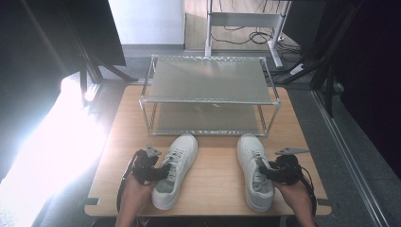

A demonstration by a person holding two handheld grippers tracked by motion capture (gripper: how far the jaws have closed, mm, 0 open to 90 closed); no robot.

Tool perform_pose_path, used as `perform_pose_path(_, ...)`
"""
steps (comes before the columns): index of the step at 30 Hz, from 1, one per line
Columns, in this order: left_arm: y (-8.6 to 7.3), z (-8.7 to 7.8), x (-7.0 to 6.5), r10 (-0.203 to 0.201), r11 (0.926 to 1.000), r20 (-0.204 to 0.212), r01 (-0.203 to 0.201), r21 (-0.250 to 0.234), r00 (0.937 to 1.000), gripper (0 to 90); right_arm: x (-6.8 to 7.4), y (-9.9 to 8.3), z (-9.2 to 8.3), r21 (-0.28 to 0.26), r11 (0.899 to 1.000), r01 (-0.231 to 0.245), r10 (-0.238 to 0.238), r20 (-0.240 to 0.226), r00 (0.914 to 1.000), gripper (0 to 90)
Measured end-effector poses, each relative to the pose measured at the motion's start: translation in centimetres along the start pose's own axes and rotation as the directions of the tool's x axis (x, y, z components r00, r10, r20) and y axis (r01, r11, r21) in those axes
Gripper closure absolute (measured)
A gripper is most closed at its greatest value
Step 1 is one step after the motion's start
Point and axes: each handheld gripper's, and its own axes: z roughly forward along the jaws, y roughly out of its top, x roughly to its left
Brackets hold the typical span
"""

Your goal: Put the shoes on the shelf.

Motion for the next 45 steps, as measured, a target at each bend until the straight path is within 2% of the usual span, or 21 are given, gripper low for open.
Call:
perform_pose_path(3,0.1,0.5,-0.1,0.0,1.0,-0.013,0.0,0.009,0.9999,37.6,0.3,0.1,0.1,0.023,1.0,0.009,-0.009,0.038,0.9992,58.8)
perform_pose_path(6,0.1,0.7,-0.2,-0.004,0.9999,0.005,0.004,0.01,1.0,46.0,0.5,0.1,0.1,0.029,1.0,0.011,-0.013,0.067,0.9977,64.9)
perform_pose_path(10,0.2,0.7,-0.3,0.012,0.9998,0.07,-0.013,0.014,0.9975,65.5,0.7,0.0,0.1,0.034,0.999,0.028,-0.031,0.109,0.9935,74.9)
perform_pose_path(12,0.3,0.6,-0.3,0.01,0.9996,0.068,-0.012,0.024,0.9976,73.3,0.8,0.0,0.1,0.031,0.998,0.047,-0.051,0.147,0.9878,81.0)
perform_pose_path(14,0.3,0.6,-0.5,0.015,0.9997,0.054,-0.016,0.021,0.9984,78.8,0.5,-0.1,0.0,0.019,0.998,0.052,-0.055,0.155,0.9864,83.0)
perform_pose_path(17,0.0,0.5,0.0,-0.012,0.9999,0.071,0.013,-0.008,0.9974,83.0,0.0,-0.2,-0.1,0.003,0.999,0.039,-0.039,0.141,0.9892,84.0)
perform_pose_path(20,-0.3,0.5,0.6,-0.055,0.9977,0.099,0.059,-0.032,0.9935,83.9,0.1,-0.2,-0.1,-0.009,0.999,0.034,-0.032,0.139,0.9897,84.5)
perform_pose_path(22,-0.3,0.4,0.7,-0.066,0.9965,0.106,0.071,-0.045,0.9921,84.0,0.1,-0.1,-0.1,-0.018,0.999,0.03,-0.027,0.13,0.9911,84.5)
perform_pose_path(26,0.0,-0.4,0.7,-0.065,0.9946,0.109,0.074,-0.073,0.9919,84.0,-0.1,0.1,-0.3,-0.033,0.999,0.016,-0.012,0.102,0.9947,84.3)
perform_pose_path(30,0.2,-1.4,1.0,-0.083,0.9893,0.156,0.101,-0.106,0.9842,83.9,-0.5,0.2,-0.5,-0.057,0.998,-0.019,0.022,0.06,0.9979,84.4)
perform_pose_path(33,0.4,-1.9,1.1,-0.094,0.986,0.172,0.116,-0.12,0.9806,83.9,-0.5,0.4,-0.8,-0.078,0.996,-0.032,0.035,0.041,0.9985,84.4)
perform_pose_path(45,0.8,-3.3,0.8,-0.086,0.9838,0.179,0.112,-0.14,0.9801,83.9,0.3,2.3,-1.9,-0.143,0.988,-0.051,0.045,-0.044,0.998,84.4)
